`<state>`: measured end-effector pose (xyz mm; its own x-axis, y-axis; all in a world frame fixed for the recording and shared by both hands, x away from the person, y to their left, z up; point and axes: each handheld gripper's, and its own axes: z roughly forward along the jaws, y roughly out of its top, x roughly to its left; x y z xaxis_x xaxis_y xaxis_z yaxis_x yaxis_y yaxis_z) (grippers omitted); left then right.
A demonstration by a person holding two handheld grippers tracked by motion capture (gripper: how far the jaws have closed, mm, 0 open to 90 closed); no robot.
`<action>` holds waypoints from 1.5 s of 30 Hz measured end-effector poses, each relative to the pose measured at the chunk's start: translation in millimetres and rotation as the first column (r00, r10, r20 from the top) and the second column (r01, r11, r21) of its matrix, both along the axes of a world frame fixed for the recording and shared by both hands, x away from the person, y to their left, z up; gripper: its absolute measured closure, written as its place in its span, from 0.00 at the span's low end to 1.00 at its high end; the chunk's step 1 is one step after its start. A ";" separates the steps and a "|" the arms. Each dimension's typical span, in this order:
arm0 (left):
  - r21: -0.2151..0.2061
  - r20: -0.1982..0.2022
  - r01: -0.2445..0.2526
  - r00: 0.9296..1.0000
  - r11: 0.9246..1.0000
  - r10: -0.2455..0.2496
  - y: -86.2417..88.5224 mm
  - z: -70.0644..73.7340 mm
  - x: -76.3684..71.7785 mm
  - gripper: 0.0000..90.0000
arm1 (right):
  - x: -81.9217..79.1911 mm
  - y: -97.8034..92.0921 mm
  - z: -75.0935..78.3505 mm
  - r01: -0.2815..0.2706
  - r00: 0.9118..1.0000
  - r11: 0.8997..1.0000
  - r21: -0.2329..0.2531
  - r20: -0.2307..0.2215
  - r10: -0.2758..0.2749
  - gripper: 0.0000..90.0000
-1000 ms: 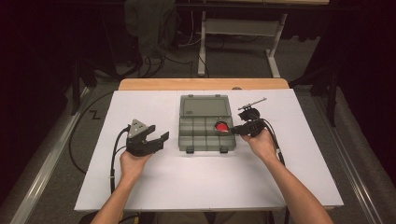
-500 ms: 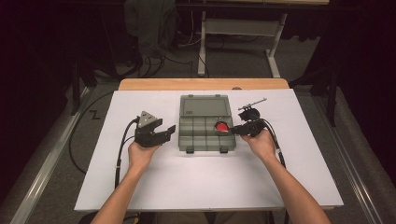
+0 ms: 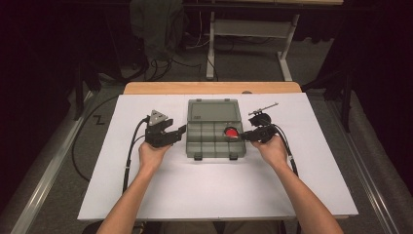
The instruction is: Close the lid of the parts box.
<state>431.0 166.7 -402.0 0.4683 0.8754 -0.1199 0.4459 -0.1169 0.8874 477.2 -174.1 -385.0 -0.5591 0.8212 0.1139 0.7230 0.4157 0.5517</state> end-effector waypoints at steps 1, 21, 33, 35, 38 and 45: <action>0.006 -0.005 0.000 1.000 1.000 0.000 -0.7 0.3 1.5 0.44 | 0.0 0.0 -0.1 0.001 1.000 1.000 0.000 0.000 -0.001 0.85; 0.061 -0.200 0.016 0.980 0.998 -0.003 -18.6 16.8 42.2 0.50 | -0.3 0.3 -0.1 0.000 1.000 1.000 -0.001 0.003 0.000 0.85; 0.103 -0.311 0.031 0.950 0.994 0.003 -27.4 21.3 70.6 0.51 | 0.0 0.1 0.0 0.001 1.000 1.000 0.000 0.000 -0.001 0.85; 0.101 -0.326 0.028 0.945 0.995 0.006 -28.4 21.7 75.5 0.52 | 0.2 -0.2 0.0 -0.001 1.000 1.000 0.001 -0.001 0.001 0.85; 0.101 -0.359 0.032 0.933 0.994 0.006 -30.5 22.0 82.5 0.53 | 0.2 0.0 -0.1 0.000 1.000 1.000 0.001 0.000 0.000 0.85; 0.118 -0.409 0.039 0.913 0.992 0.012 -35.8 21.3 96.2 0.53 | 0.0 0.0 0.0 0.000 1.000 1.000 0.000 0.000 0.000 0.85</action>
<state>527.1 130.9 -380.7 0.4129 0.8892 -0.1970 0.7635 -0.2199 0.6072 477.2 -174.1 -385.1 -0.5589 0.8213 0.1140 0.7232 0.4156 0.5515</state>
